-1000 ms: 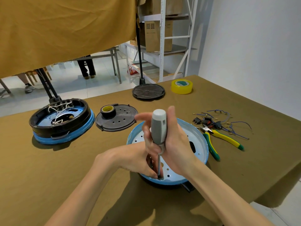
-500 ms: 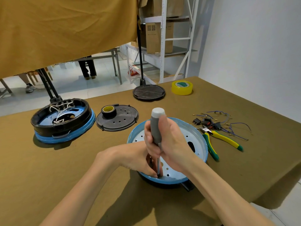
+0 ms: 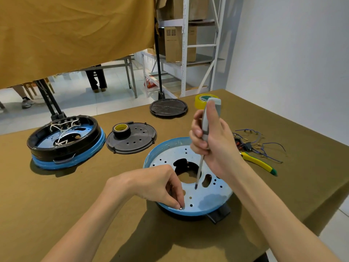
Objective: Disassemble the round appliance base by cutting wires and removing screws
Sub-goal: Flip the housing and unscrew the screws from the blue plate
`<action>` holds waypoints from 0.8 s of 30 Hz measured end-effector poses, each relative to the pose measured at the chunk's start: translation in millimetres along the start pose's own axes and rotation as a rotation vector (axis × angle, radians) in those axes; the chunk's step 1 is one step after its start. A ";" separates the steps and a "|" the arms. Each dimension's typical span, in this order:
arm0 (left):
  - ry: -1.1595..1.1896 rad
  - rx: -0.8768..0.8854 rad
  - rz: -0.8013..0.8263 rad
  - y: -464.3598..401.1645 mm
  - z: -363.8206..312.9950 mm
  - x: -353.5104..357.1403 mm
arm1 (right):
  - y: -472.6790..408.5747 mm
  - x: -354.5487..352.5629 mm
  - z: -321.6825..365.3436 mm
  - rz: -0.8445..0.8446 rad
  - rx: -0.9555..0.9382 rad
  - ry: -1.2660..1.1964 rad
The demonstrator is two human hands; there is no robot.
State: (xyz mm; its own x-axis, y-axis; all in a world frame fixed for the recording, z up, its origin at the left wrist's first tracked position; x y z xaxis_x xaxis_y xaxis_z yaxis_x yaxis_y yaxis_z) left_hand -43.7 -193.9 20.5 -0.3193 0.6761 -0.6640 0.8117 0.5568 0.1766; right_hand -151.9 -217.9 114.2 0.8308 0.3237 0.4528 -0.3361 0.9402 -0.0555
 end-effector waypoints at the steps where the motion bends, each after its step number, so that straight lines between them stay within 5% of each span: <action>1: 0.001 0.003 0.000 0.4 -0.3 -0.4 | 0.9 -7.7 2.5 -0.039 -0.003 0.024; 9: -0.043 -0.026 -0.072 6.8 1.5 -2.8 | 3.9 -48.4 20.7 -0.268 -0.055 0.182; 15: -0.492 -0.177 -0.766 18.9 13.5 -32.8 | -3.6 -116.7 36.2 -0.669 -0.101 0.930; 19: -0.013 -0.373 -1.078 46.8 53.9 -33.1 | -18.1 -172.7 3.3 -0.767 0.241 1.391; 24: 0.575 -0.558 -1.043 46.6 76.7 -9.5 | -48.5 -188.7 -18.6 -0.644 0.346 1.431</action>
State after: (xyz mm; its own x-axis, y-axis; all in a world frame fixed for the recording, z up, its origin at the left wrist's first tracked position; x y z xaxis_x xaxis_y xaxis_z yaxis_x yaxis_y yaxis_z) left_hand 34.7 -211.4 -20.6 -0.9430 -0.1600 -0.2920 -0.2072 0.9684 0.1387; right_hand -284.1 -322.7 14.9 0.5124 -0.0822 -0.8548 0.3026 0.9489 0.0901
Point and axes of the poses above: each hand's wrist, its own y-axis away from the middle knuckle, its own x-axis out of the palm, z = x × y, the point moved 8 cm from there along -y, towards the middle knuckle, and after that the axes turned 12 degrees about x, right-handed, at the moved point
